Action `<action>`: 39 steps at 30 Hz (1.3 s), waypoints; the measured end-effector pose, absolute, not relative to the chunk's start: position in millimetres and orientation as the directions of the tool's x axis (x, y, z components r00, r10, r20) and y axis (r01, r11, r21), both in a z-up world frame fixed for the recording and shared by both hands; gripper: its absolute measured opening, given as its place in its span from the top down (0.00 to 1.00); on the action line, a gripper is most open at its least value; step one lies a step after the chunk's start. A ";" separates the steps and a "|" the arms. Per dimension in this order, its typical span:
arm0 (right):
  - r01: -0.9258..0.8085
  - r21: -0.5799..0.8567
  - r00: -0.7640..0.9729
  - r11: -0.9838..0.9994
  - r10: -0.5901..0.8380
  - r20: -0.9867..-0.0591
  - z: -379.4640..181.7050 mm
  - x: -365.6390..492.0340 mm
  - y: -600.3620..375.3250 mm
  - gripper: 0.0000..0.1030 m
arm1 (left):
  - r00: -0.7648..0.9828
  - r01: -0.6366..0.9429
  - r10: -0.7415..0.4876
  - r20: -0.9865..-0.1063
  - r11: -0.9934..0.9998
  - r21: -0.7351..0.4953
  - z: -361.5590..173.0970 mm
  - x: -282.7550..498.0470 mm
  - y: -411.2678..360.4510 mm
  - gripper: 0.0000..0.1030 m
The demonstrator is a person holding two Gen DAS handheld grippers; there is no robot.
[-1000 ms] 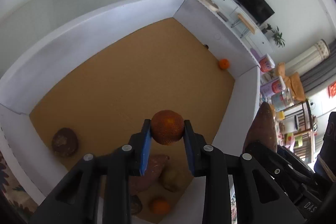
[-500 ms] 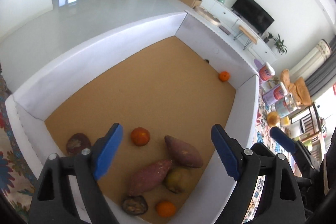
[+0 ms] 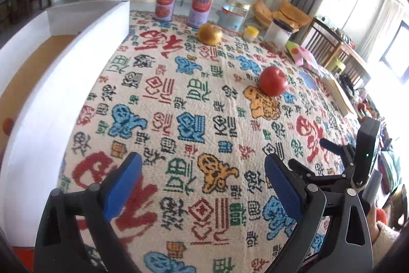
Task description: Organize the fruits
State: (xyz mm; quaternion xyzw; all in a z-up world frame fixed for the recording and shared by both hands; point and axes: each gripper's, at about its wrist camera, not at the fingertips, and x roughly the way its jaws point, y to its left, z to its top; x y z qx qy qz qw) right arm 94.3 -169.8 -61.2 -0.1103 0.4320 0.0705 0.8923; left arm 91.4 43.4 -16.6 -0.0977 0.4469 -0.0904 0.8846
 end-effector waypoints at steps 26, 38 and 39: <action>0.030 -0.034 0.575 0.999 -0.046 -0.817 -89.4 85.1 -263.5 0.00 | 0.596 0.049 -0.038 -0.802 0.999 -0.011 -88.2 139.9 15.0 0.01; 0.030 -0.035 0.575 0.999 -0.046 -0.817 -89.7 85.2 -263.4 0.00 | 0.596 0.048 -0.037 -0.802 0.999 -0.010 -88.0 140.1 15.0 0.01; 0.030 -0.035 0.575 0.999 -0.047 -0.817 -89.8 85.3 -263.5 0.00 | 0.596 0.048 -0.037 -0.802 0.999 -0.010 -88.0 140.2 15.1 0.01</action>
